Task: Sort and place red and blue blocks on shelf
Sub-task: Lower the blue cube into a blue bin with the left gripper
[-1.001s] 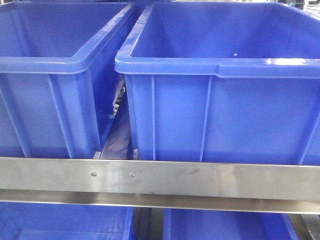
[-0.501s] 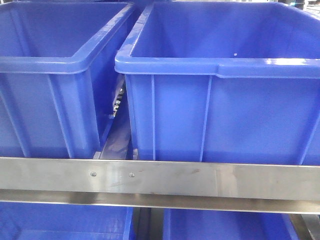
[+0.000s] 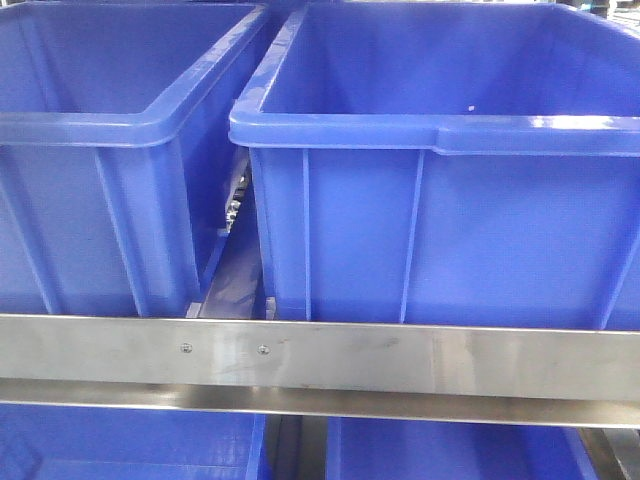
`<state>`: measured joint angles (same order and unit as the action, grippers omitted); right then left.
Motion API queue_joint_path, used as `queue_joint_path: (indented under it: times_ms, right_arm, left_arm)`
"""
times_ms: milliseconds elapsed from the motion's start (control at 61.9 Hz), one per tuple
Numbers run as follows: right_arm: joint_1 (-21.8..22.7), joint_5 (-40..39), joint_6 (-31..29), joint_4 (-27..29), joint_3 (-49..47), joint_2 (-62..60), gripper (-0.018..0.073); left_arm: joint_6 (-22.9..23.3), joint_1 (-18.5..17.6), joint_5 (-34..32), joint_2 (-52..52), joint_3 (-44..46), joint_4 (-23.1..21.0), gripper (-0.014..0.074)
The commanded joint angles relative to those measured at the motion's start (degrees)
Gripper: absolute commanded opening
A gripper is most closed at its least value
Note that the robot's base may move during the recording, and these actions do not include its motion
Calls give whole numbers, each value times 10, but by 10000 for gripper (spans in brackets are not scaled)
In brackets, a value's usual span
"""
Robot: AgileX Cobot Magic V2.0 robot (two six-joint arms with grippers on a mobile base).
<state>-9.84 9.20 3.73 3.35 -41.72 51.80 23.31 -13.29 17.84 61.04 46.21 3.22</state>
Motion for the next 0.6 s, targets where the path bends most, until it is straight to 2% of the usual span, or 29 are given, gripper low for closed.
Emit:
queue_joint_path:
  times_ms: [0,258,355,420,485,533,581]
  right_arm:
    - [-1,-78,-6,-3,-28,20,49]
    - [-1,-96,-6,-3,-33,65,49]
    - [-1,-95,-6,-3,-33,74,50]
    - [-1,-96,-6,-3,-33,77,69]
    - [-1,-99,-6,-4,-33,77,140]
    - [-1,-103,-8,-7,-33,77,238]
    - [-1,-107,-8,-16,-33,77,367]
  left_arm:
    - [2,2,-57,19,37,5,124]
    - [2,2,-63,84,62,6,125]
    - [2,2,-66,93,62,6,153]
    - [2,2,-67,97,62,13,246]
    - [2,2,-68,97,62,24,366]
    - [2,2,-69,97,62,29,502]
    - [2,2,-69,97,62,29,585]
